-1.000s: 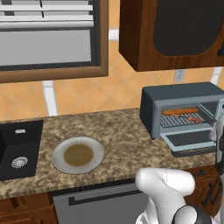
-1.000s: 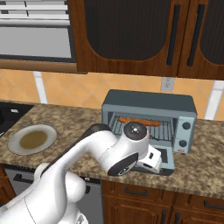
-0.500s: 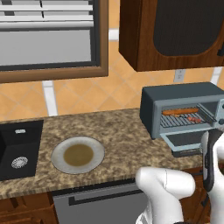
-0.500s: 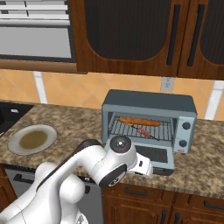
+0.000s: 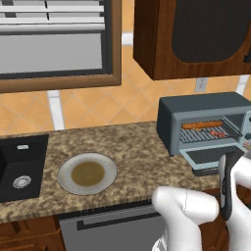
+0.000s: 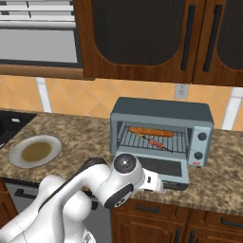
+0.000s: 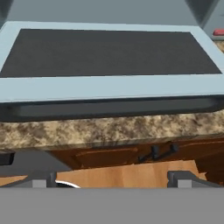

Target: Pick up the kebab skewer and baguette bread, and place them inside the toaster oven. Close the toaster oven door and start by setting the timer.

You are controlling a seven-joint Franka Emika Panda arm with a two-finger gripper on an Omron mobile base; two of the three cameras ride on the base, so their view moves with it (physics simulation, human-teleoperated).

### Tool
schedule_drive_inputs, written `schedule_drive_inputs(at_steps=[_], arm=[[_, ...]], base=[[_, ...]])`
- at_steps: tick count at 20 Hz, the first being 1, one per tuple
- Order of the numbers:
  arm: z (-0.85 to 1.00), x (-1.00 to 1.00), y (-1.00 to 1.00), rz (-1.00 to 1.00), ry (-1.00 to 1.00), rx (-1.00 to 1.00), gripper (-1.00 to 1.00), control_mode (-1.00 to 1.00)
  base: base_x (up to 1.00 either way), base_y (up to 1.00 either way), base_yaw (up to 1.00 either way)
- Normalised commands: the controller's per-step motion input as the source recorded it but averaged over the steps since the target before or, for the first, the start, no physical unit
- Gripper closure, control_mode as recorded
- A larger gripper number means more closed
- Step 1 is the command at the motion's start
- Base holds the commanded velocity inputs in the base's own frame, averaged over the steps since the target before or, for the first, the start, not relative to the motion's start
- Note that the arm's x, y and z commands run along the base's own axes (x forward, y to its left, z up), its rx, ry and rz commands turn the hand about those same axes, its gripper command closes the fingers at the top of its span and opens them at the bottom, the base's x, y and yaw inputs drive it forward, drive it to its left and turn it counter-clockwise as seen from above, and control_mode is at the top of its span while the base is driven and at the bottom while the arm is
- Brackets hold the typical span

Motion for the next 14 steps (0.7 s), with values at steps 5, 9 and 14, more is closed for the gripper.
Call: schedule_drive_inputs(at_steps=[5,9,14], arm=[[-0.13,0.09,0.00,0.05,0.00,-0.01,-1.00,-1.00],[-0.11,0.01,0.00,0.01,0.01,0.00,-1.00,-1.00],[-0.05,0.13,0.00,0.00,0.00,0.00,-1.00,-1.00]], base=[[0.00,0.00,0.00],[0.00,0.00,0.00],[0.00,0.00,0.00]])
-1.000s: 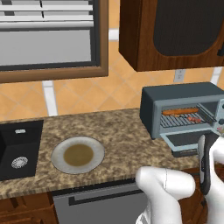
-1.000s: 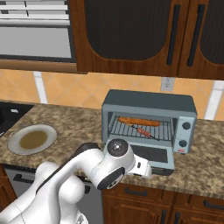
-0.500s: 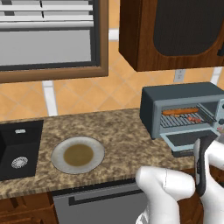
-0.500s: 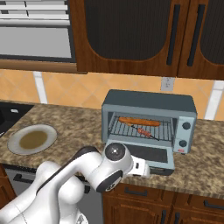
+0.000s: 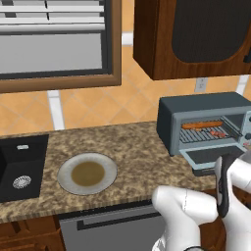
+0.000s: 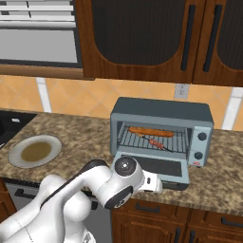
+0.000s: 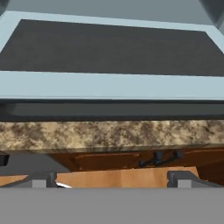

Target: Pick up the kebab skewer and baguette bread, and place them inside the toaster oven. Close the toaster oven door and start by setting the timer.

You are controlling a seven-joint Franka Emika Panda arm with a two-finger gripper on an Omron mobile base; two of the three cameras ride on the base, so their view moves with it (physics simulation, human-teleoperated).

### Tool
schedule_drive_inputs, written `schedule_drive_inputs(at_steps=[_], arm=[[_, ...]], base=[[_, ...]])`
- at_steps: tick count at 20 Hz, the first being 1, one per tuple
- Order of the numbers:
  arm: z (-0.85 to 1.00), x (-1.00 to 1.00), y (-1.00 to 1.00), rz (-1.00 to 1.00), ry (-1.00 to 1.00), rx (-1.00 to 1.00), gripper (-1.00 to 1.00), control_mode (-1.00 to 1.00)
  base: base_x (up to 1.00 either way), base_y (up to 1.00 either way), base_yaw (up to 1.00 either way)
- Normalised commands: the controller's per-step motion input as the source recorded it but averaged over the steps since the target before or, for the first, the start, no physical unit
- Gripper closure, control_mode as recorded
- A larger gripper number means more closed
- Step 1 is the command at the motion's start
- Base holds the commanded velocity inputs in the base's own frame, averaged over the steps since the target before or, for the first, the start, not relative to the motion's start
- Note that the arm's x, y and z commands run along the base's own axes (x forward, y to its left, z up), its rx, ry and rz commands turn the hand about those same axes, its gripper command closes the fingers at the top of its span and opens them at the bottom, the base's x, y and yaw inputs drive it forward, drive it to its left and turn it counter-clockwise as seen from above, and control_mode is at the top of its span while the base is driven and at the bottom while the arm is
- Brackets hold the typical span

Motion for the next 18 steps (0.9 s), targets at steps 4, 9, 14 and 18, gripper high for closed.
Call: schedule_drive_inputs(at_steps=[4,9,14,18], arm=[[-0.10,0.18,0.00,0.00,0.00,0.00,-1.00,-1.00],[-0.12,0.07,0.00,0.00,0.00,0.00,-1.00,-1.00],[-0.06,0.19,0.00,0.00,0.00,0.00,-1.00,-1.00],[-0.12,0.19,0.02,0.00,0.00,0.00,-1.00,-1.00]], base=[[0.00,0.00,0.00],[0.00,0.00,0.00],[0.00,0.00,0.00],[0.00,0.00,0.00]])
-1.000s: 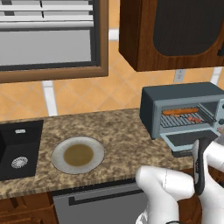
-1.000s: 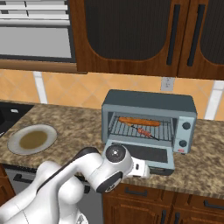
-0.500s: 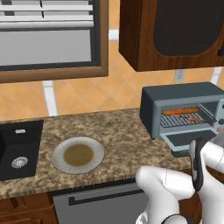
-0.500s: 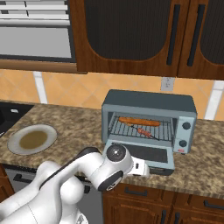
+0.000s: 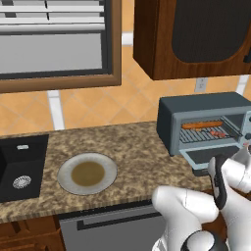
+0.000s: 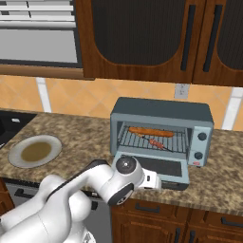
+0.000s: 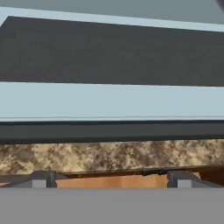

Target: Pick up the kebab skewer and baguette bread, and place them inside the toaster oven. Close the toaster oven door and start by setting the timer.

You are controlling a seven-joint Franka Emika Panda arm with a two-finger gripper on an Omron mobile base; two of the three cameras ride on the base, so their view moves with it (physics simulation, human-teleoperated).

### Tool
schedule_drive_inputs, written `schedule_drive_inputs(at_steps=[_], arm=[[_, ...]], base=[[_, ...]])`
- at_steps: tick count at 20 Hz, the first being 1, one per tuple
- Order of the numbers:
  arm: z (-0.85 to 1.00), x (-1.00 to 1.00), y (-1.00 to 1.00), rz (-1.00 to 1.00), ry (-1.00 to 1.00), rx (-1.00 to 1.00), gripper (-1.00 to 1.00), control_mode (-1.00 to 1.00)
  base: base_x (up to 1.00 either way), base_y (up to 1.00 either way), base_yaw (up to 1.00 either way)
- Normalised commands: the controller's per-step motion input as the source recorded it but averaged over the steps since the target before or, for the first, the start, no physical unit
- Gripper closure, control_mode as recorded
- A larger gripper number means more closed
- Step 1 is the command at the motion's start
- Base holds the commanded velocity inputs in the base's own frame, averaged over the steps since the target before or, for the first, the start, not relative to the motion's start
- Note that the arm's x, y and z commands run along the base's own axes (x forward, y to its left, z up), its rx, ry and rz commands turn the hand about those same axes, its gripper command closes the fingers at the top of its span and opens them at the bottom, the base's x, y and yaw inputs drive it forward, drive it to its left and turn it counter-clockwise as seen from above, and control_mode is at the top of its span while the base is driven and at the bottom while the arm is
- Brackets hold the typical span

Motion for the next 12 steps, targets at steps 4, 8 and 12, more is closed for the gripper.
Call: schedule_drive_inputs(at_steps=[4,8,12], arm=[[-0.18,0.24,0.01,0.00,0.01,0.00,-1.00,-1.00],[-0.23,0.12,0.00,0.00,0.01,0.00,-1.00,-1.00],[-0.33,0.03,0.00,0.00,0.05,0.00,-1.00,-1.00]], base=[[0.00,0.00,0.00],[0.00,0.00,0.00],[0.00,0.00,0.00]])
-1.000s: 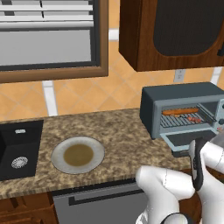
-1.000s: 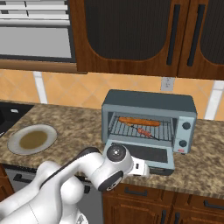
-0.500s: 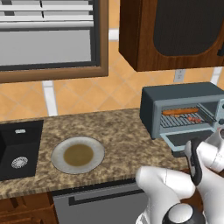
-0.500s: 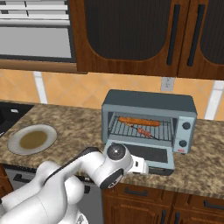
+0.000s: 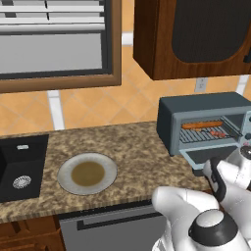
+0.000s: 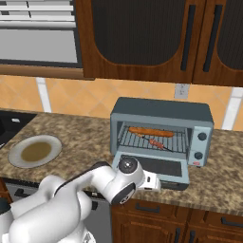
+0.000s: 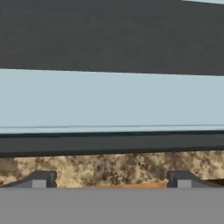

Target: Pick up the kebab skewer and baguette bread, and place them inside the toaster oven. Close the toaster oven door and start by setting the timer.

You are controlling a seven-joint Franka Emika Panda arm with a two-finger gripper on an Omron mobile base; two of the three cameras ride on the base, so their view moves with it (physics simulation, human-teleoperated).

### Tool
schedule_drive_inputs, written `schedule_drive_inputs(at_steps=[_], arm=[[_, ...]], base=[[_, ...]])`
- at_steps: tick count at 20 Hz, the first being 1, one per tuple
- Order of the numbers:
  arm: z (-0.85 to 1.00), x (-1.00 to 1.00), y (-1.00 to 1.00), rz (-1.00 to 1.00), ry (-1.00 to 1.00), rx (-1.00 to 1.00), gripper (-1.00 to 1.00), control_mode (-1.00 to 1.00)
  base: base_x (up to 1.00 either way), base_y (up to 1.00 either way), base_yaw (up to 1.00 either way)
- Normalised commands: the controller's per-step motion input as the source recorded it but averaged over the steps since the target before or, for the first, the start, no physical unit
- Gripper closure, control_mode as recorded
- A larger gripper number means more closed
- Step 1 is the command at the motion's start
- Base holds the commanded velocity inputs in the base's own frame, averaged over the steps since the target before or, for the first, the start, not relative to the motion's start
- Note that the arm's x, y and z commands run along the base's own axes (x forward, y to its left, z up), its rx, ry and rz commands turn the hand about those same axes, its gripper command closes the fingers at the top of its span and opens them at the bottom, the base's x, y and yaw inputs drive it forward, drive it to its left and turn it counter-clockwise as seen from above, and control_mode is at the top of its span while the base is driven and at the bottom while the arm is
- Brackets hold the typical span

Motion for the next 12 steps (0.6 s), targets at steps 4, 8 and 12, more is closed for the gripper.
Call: schedule_drive_inputs(at_steps=[4,8,12], arm=[[-0.22,0.13,0.00,0.00,0.00,0.00,-1.00,-1.00],[-0.12,0.16,0.00,0.00,0.00,0.00,-1.00,-1.00],[-0.11,0.02,0.00,0.00,0.00,0.01,-1.00,-1.00]], base=[[0.00,0.00,0.00],[0.00,0.00,0.00],[0.00,0.00,0.00]])
